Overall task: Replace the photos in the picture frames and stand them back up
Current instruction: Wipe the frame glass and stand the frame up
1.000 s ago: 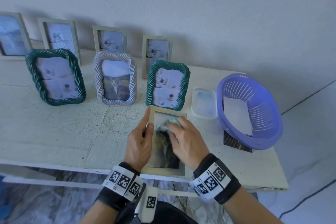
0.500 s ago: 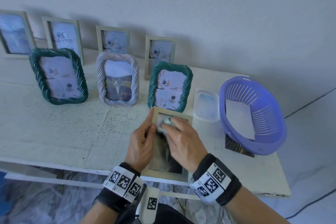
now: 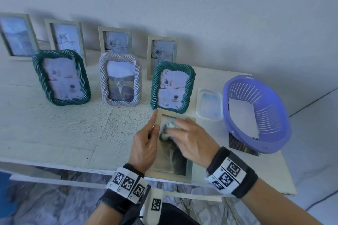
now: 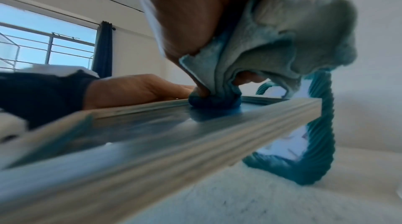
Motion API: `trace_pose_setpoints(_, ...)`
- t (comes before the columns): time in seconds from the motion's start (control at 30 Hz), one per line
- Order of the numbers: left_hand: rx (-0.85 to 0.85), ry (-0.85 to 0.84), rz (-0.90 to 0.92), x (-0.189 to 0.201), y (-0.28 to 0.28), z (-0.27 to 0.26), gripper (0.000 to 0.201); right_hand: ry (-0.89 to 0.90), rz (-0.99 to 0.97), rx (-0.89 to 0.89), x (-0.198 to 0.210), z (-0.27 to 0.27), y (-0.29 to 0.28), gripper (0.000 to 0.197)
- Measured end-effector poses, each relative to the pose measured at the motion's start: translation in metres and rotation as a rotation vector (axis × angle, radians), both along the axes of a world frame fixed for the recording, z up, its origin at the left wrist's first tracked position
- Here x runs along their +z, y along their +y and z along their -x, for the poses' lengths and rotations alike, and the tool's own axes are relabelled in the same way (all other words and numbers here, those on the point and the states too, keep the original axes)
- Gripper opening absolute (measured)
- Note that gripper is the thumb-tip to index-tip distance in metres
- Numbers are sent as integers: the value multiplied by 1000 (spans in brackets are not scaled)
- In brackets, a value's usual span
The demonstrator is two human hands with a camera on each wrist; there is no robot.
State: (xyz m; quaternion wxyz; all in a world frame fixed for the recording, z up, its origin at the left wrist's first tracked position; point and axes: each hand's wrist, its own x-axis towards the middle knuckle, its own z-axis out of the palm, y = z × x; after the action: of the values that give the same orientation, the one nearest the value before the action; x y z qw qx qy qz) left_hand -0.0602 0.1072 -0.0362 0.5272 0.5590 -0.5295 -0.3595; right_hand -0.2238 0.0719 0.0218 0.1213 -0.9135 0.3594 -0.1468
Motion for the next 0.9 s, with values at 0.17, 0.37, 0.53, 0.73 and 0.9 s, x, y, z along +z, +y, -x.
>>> trace_pose_setpoints(0.17,5,-35,1,4,-3,-1,47,-43,55,-79,-2,-9,5,15)
trace_pose_setpoints(0.37,62,-10,-4,4,-4,-6,47,18,11,-50,-11,8,10,19)
trace_pose_setpoints(0.53,80,-32,7,11,-4,-5,45,-76,46,-260,-12,2,7,28)
trace_pose_setpoints(0.73,98,-32,-29,11,-2,-6,45,-10,-31,-80,-14,17,31,22)
trace_pose_setpoints(0.9,80,-17,-30,18,-1,-1,44,-31,61,-215,-7,13,4,25)
